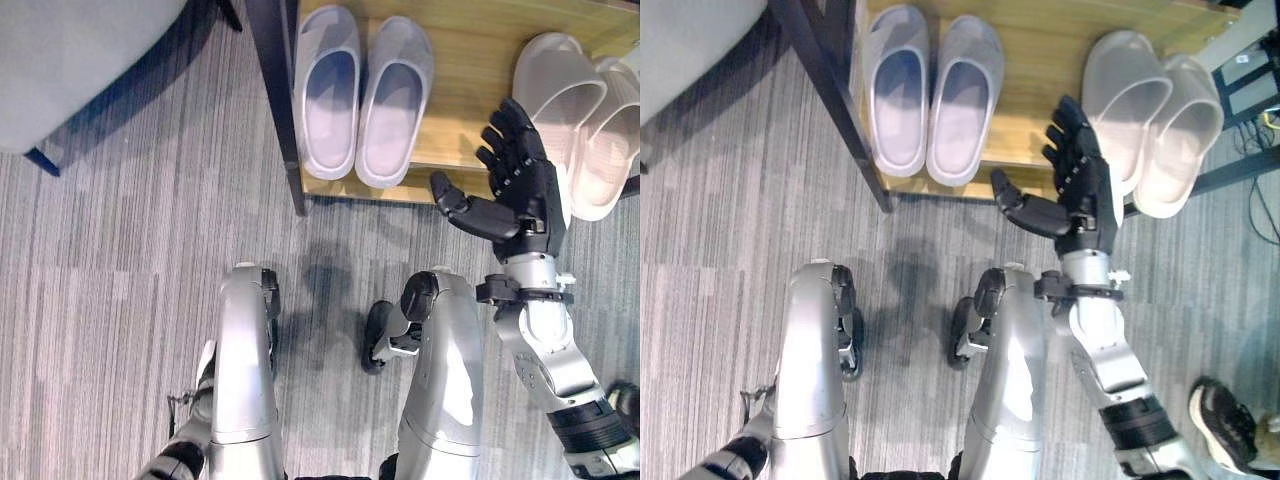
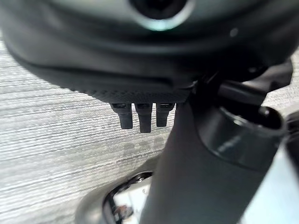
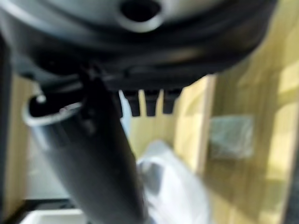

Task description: Arrange the slippers neatly on the shoe rack.

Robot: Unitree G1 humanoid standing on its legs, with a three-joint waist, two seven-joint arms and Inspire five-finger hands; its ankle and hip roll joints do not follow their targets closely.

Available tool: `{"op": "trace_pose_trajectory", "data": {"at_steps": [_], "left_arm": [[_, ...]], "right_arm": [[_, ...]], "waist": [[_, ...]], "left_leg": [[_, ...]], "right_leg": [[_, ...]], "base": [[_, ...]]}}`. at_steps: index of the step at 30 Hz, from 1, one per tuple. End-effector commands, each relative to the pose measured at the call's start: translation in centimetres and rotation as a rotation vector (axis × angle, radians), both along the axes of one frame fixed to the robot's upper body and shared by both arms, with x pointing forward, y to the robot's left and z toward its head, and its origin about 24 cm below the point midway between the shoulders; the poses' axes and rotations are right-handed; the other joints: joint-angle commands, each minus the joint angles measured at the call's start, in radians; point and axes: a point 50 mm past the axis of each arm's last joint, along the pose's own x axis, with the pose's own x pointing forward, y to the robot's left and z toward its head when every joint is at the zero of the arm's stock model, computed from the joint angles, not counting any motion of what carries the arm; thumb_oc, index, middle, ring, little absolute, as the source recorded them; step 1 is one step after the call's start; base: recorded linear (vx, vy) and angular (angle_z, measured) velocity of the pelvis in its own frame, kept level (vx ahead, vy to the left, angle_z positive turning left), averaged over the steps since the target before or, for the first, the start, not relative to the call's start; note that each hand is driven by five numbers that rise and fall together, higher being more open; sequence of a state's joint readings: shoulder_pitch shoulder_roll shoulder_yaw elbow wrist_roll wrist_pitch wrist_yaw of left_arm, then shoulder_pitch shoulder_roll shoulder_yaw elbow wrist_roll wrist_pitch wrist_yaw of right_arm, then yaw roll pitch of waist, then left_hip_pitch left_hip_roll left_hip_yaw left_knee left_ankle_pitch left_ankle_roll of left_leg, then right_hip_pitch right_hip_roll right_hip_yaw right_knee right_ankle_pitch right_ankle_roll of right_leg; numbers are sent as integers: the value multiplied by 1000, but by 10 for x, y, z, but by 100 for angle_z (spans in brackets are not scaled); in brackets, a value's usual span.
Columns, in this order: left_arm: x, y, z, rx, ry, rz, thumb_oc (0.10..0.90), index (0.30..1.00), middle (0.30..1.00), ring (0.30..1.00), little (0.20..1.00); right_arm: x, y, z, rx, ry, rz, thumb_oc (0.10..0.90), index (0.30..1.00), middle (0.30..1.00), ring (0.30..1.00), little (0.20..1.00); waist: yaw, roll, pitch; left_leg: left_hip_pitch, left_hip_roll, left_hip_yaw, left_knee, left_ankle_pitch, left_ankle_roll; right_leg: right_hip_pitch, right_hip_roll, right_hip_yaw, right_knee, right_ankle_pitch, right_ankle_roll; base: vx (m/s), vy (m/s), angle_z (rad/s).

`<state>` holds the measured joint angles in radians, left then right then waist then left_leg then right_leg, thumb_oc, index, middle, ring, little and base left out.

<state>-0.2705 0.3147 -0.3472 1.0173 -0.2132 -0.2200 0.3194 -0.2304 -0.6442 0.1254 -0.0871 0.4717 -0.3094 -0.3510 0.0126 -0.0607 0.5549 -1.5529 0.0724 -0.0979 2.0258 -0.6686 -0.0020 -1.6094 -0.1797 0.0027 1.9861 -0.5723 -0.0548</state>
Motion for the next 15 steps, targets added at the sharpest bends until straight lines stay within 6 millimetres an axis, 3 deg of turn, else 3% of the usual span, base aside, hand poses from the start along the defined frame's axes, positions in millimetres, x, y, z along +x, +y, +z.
{"op": "trace_pose_trajectory", "data": {"at_steps": [1, 3, 6, 7, 8, 11, 12, 13, 15], "left_arm": [[-8, -9, -2, -9, -56, -25, 800, 900, 900, 900, 900], [-11, -7, -2, -5, -64, -31, 800, 900, 900, 900, 900], [-17, -5, 1, 0, -98, -27, 800, 900, 900, 900, 900], [-17, -5, 0, 0, -97, -28, 800, 900, 900, 900, 900], [-22, -2, 0, 25, -99, -34, 800, 900, 900, 900, 900], [-30, 0, -3, 53, -85, -63, 800, 900, 900, 900, 900], [-37, 0, -8, 66, -51, -86, 800, 900, 900, 900, 900], [-37, 0, -8, 67, -51, -86, 800, 900, 900, 900, 900], [-43, -2, -13, 87, -17, -123, 800, 900, 900, 900, 900]], "right_arm": [[-17, 6, 32, 4, -200, 66, 800, 900, 900, 900, 900], [-18, 4, 19, 12, -142, 69, 800, 900, 900, 900, 900], [-23, 13, -36, 99, 84, 129, 800, 900, 900, 900, 900], [-24, 13, -36, 99, 86, 129, 800, 900, 900, 900, 900], [-33, 14, -63, 79, 201, 132, 800, 900, 900, 900, 900], [-45, 9, -109, 75, 403, 91, 800, 900, 900, 900, 900], [-52, 6, -132, 24, 508, 47, 800, 900, 900, 900, 900], [-52, 6, -132, 23, 508, 47, 800, 900, 900, 900, 900], [-58, 1, -151, -26, 589, 4, 800, 900, 900, 900, 900]], "waist": [[31, -3, -148], [32, 2, -175], [46, -2, -213], [46, -1, -212], [49, -13, -233], [57, -27, -257], [62, -36, -277], [62, -36, -274], [65, -44, -294]], "left_leg": [[-16, -23, -13, -197, 76, 95], [-15, -21, -17, -221, 90, 96], [72, -12, -18, -334, 118, 92], [78, -12, -18, -338, 120, 92], [162, -9, -19, -434, 138, 85], [291, -8, -20, -586, 180, 73], [376, -7, -17, -697, 206, 62], [383, -7, -17, -702, 208, 62], [484, -13, -10, -823, 244, 53]], "right_leg": [[107, 1, 53, -142, -12, -65], [116, -13, 36, -177, -6, -62], [206, -50, -3, -292, 7, -52], [212, -51, -5, -296, 8, -52], [293, -70, -31, -383, 17, -41], [424, -98, -73, -534, 41, -24], [505, -110, -97, -633, 59, -8], [513, -110, -99, -638, 61, -9], [617, -110, -131, -763, 94, 8]], "base": [[44, 67, 13], [24, 53, 12], [4, 34, 12], [13, 4, 11], [32, 5, 12], [46, -5, 37], [53, -15, 32], [67, -24, 24], [92, -5, 22]]}}
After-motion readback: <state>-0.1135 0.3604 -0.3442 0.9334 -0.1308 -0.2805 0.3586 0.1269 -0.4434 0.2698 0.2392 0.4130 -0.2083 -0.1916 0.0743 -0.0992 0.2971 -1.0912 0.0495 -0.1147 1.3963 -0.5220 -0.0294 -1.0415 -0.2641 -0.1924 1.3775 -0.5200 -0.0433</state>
